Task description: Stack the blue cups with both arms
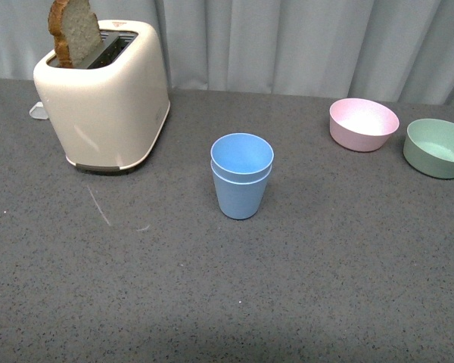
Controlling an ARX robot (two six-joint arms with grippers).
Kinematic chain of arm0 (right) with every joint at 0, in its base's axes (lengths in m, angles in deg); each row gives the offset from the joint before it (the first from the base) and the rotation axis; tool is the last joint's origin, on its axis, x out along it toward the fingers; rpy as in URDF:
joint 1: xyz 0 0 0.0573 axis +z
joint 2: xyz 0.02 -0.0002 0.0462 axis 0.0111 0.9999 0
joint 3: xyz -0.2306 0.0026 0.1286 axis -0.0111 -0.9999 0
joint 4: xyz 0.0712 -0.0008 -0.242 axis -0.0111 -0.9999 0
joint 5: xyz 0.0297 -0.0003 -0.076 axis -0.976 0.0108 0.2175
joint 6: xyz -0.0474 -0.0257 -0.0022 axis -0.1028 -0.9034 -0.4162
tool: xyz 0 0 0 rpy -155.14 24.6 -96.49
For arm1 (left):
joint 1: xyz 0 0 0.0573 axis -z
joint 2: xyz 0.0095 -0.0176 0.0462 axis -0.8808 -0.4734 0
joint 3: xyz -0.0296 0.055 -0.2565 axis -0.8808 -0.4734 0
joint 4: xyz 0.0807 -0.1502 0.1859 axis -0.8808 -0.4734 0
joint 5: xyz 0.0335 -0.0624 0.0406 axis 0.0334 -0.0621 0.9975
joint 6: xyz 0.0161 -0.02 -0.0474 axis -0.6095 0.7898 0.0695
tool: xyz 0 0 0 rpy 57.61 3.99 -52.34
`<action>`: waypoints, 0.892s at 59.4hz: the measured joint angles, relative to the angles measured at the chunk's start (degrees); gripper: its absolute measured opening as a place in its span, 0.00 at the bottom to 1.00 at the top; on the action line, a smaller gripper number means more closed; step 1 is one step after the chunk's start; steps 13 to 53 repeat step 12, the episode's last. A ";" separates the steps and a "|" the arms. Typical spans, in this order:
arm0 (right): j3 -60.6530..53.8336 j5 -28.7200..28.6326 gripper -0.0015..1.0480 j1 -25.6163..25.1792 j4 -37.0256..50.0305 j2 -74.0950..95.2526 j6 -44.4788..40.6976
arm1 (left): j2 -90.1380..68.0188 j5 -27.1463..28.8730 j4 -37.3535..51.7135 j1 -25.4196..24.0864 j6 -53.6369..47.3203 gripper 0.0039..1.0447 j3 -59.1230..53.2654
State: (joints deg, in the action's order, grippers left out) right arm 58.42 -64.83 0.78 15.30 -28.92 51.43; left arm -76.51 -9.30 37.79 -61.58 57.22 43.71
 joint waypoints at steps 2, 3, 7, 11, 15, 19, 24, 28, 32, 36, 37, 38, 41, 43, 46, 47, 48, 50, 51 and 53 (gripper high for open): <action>0.00 0.00 0.91 0.00 0.00 0.00 0.00 | 0.00 0.00 0.00 0.00 0.00 0.94 0.00; 0.00 0.00 0.91 0.00 0.00 0.00 0.00 | 0.00 0.00 0.00 0.00 0.00 0.94 0.00; 0.00 0.00 0.91 0.00 0.00 0.00 0.00 | 0.00 0.00 0.00 0.00 0.00 0.94 0.00; 0.00 0.00 0.91 0.00 0.00 0.00 0.00 | 0.00 0.00 0.00 0.00 0.00 0.94 0.00; 0.00 0.00 0.91 0.00 0.00 0.00 0.00 | 0.00 0.00 0.00 0.00 0.00 0.94 0.00; 0.00 0.00 0.91 0.00 0.00 0.00 0.00 | 0.00 0.00 0.00 0.00 0.00 0.94 0.00; 0.00 0.00 0.91 0.00 0.00 0.00 0.00 | 0.00 0.00 0.00 0.00 0.00 0.94 0.00; 0.00 0.00 0.91 0.00 0.00 0.00 0.00 | 0.00 0.00 0.00 0.00 0.00 0.94 0.00; 0.00 0.00 0.91 0.00 0.00 0.00 0.00 | 0.00 0.00 0.00 0.00 0.00 0.94 0.00; 0.00 0.00 0.91 0.00 0.00 0.00 0.00 | 0.00 0.00 0.00 0.00 0.00 0.94 0.00; 0.00 0.00 0.91 0.00 0.00 0.00 0.00 | 0.00 0.00 0.00 0.00 0.00 0.94 0.00; 0.00 0.00 0.91 0.00 0.00 0.00 0.00 | 0.00 0.00 0.00 0.00 0.00 0.94 0.00; 0.00 0.00 0.91 0.00 0.00 0.00 0.00 | 0.00 0.00 0.00 0.00 0.00 0.94 0.00; 0.00 0.00 0.91 0.00 0.00 0.00 0.00 | 0.00 0.00 0.00 0.00 0.00 0.94 0.00; 0.00 0.00 0.91 0.00 0.00 0.00 0.00 | 0.00 0.00 0.00 0.00 0.00 0.94 0.00; 0.00 0.00 0.91 0.00 0.00 0.00 0.00 | 0.00 0.00 0.00 0.00 0.00 0.94 0.00; 0.00 0.00 0.91 0.00 0.00 0.00 0.00 | 0.00 0.00 0.00 0.00 0.00 0.94 0.00; 0.00 0.00 0.91 0.00 0.00 0.00 0.00 | 0.00 0.00 0.00 0.00 0.00 0.94 0.00; 0.00 0.00 0.91 0.00 0.00 0.00 0.00 | 0.00 0.00 0.00 0.00 0.00 0.94 0.00; 0.00 0.00 0.91 0.00 0.00 0.00 0.00 | 0.00 0.00 0.00 0.00 0.00 0.94 0.00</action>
